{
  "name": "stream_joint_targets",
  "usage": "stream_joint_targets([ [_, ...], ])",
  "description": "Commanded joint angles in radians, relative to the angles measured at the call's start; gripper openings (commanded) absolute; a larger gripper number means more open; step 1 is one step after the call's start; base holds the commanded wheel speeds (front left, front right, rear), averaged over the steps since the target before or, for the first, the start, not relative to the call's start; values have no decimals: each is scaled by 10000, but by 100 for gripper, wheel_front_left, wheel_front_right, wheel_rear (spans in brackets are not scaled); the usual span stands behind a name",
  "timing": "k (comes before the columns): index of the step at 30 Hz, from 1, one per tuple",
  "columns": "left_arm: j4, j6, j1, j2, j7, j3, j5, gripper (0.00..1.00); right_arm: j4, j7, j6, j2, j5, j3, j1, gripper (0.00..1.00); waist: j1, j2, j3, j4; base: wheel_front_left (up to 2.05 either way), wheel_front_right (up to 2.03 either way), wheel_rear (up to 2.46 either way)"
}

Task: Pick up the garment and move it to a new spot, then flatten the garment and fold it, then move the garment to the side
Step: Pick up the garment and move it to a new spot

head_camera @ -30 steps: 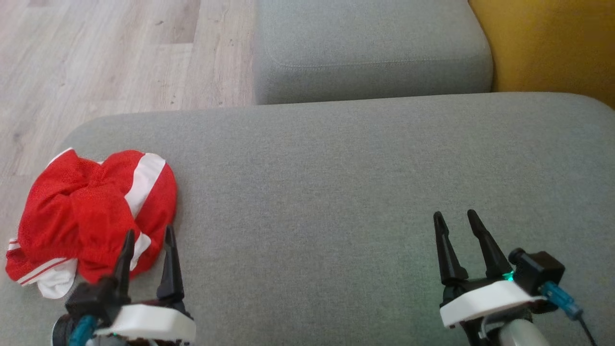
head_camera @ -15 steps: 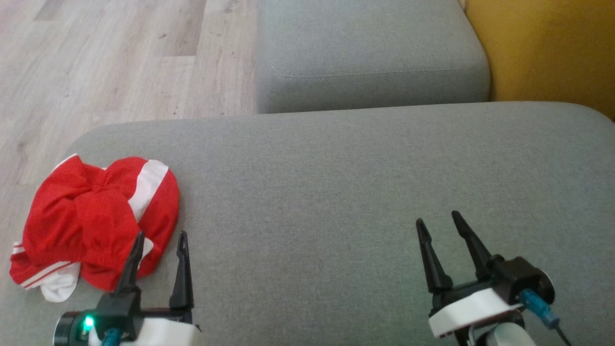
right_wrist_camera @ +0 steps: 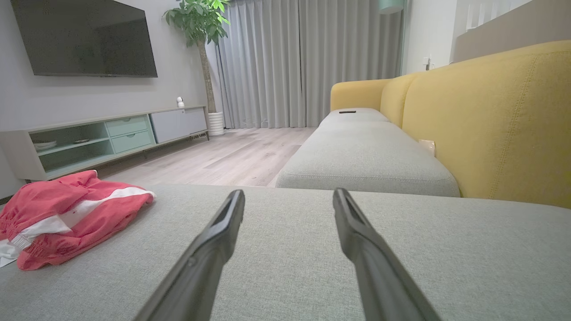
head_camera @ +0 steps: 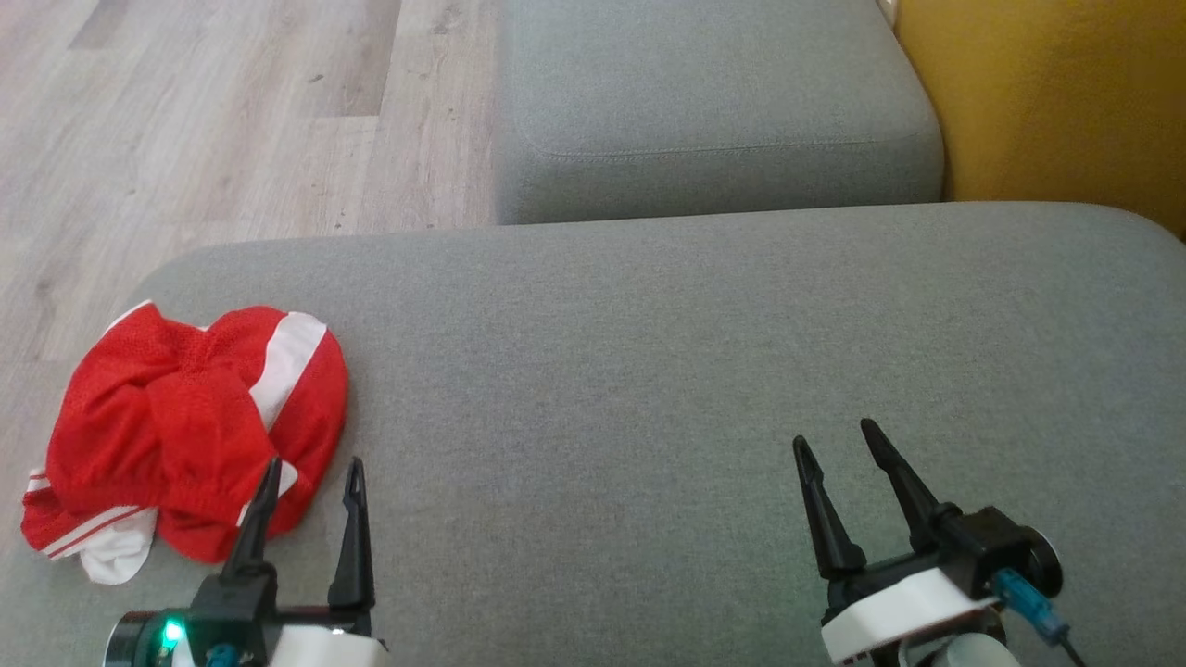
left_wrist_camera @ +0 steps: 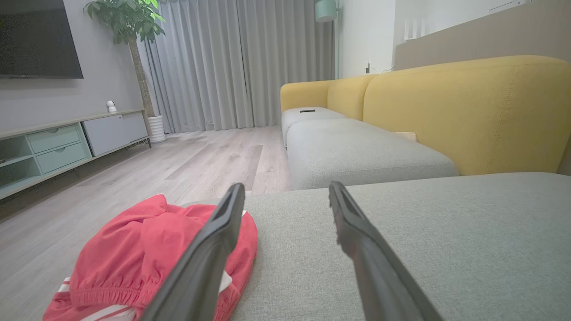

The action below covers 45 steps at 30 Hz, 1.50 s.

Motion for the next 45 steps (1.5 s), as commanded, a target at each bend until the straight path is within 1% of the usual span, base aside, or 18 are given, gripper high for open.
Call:
stream_joint_targets([
  [1,-311,-47,-367,20,-122,384,70,100,-291,-109,52,-83,-13,219,-338,100,0,0,5,28,0,0,0],
  [6,-309,-24,-361,11,-122,417,93,100,-271,-109,52,-83,-17,212,-265,100,0,0,65,245,0,0,0],
  [9,-297,6,-383,1,-122,426,102,100,-293,-109,52,-83,-14,131,-202,100,0,0,110,524,0,0,0],
  [15,-339,36,-462,66,-122,516,115,100,-302,-109,52,-83,38,82,-133,100,0,0,218,1354,0,0,0],
  [16,-339,36,-462,66,-122,516,115,100,-302,-109,52,-83,38,82,-133,100,0,0,218,1354,0,0,0],
  [22,-367,28,-480,199,-122,607,142,100,-342,-109,52,-83,150,110,-130,100,0,0,313,2444,0,0,0],
  [28,-436,444,-482,348,-122,727,360,100,-352,-109,52,-83,168,-18,-151,100,0,0,391,3551,0,0,0],
  [31,-524,536,-464,473,-122,750,347,100,-340,-109,52,-83,189,-35,-188,100,0,0,440,3966,0,0,0],
  [33,-578,638,-471,542,-122,785,346,100,-353,-109,52,-83,177,7,-205,100,0,0,471,4186,0,0,0],
  [37,-821,797,-499,468,-122,1072,17,100,-343,-109,52,-83,32,58,-258,100,0,0,644,4372,0,0,0],
  [39,-936,766,-593,293,-122,1376,-425,100,-309,-109,52,-83,-51,3,-249,100,0,0,701,4420,0,0,0],
  [42,-1197,485,-994,279,-122,1849,-694,100,-323,-109,52,-83,-192,-82,-248,100,0,0,880,4357,0,0,0],
  [45,-1507,1,-1811,446,-122,2174,-854,100,-397,-109,52,-83,-458,-281,-383,100,0,0,1351,4204,0,0,0],
])
